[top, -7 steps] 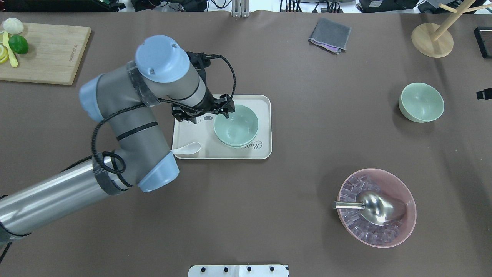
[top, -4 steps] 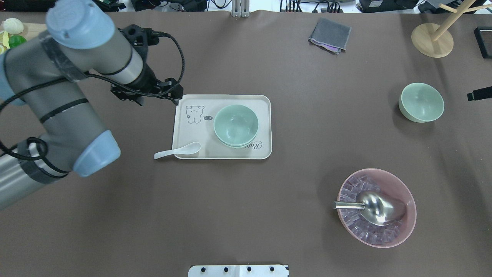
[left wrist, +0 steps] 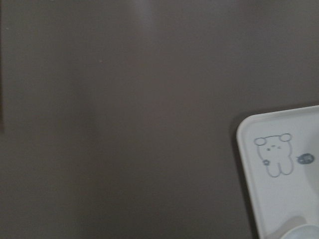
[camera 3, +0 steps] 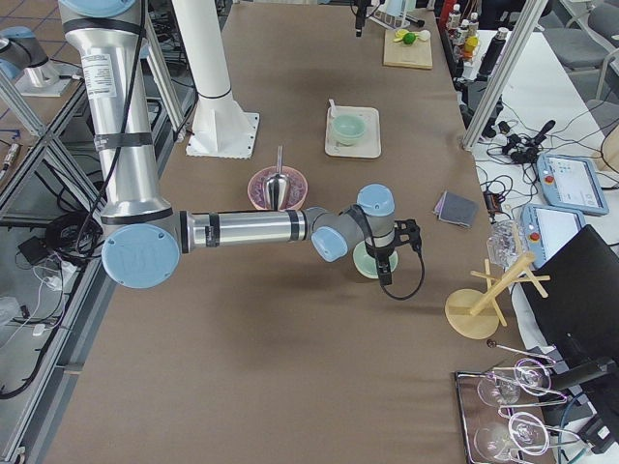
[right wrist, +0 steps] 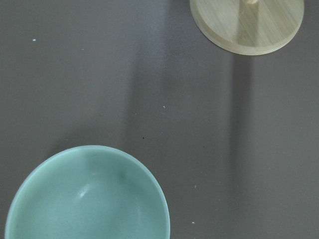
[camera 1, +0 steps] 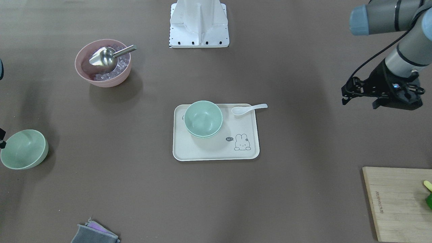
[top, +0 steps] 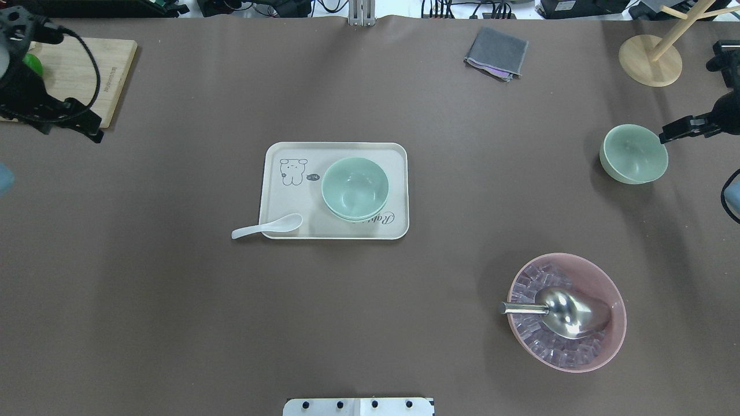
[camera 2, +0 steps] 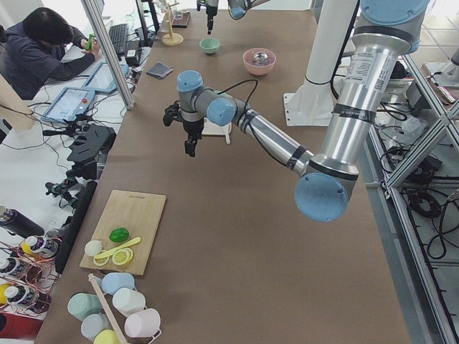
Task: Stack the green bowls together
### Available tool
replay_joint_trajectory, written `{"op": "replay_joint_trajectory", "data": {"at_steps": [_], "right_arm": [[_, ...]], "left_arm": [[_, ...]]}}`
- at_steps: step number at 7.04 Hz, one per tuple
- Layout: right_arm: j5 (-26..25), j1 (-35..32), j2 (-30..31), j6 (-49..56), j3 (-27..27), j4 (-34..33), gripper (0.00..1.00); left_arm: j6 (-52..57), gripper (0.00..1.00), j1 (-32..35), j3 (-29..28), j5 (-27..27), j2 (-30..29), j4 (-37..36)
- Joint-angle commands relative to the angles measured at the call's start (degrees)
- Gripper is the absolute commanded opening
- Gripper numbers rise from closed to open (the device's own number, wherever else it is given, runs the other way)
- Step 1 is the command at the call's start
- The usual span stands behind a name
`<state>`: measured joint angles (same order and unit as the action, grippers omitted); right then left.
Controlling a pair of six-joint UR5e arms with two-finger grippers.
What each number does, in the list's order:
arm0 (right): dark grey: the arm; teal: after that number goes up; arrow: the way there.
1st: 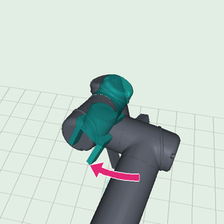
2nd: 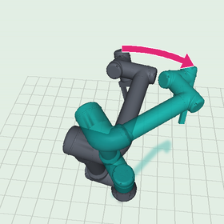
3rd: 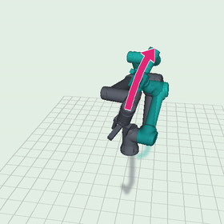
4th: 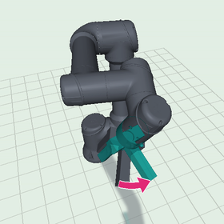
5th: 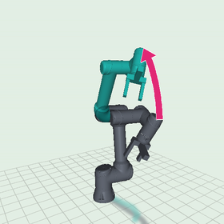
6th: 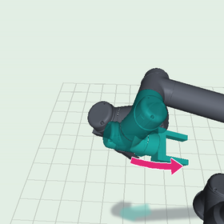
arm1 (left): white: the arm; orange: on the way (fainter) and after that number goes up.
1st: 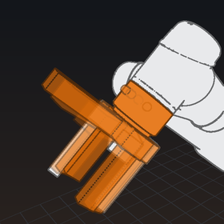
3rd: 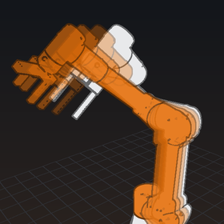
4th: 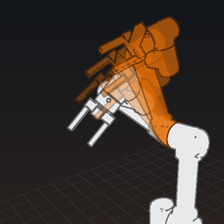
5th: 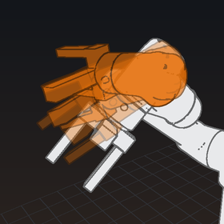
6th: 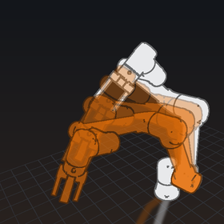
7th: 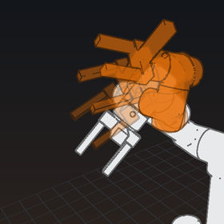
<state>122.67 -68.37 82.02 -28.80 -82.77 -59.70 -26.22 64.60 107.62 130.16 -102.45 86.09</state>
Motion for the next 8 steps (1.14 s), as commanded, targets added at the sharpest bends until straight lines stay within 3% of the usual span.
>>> {"op": "replay_joint_trajectory", "data": {"at_steps": [1,5,6,7,8], "right_arm": [[-0.15,0.96,-1.78,-2.38,4.37,0.37,0.92],[0.03,3.24,1.11,-7.14,4.29,5.19,0.68],[0.11,3.33,1.64,-7.76,4.11,6.25,0.52],[0.38,3.33,1.82,-7.94,3.42,6.35,0.14],[0.55,3.33,1.74,-7.94,2.71,6.35,0.0]], "left_arm": [[1.53,0.99,1.58,0.3,4.14,4.01,0.22],[1.53,0.98,1.58,0.84,3.87,4.01,0.75],[1.53,0.99,1.58,0.84,3.87,4.01,0.75],[1.53,0.99,1.58,0.92,3.87,4.01,0.75],[1.44,0.98,1.58,0.84,3.87,4.01,0.66]]}}
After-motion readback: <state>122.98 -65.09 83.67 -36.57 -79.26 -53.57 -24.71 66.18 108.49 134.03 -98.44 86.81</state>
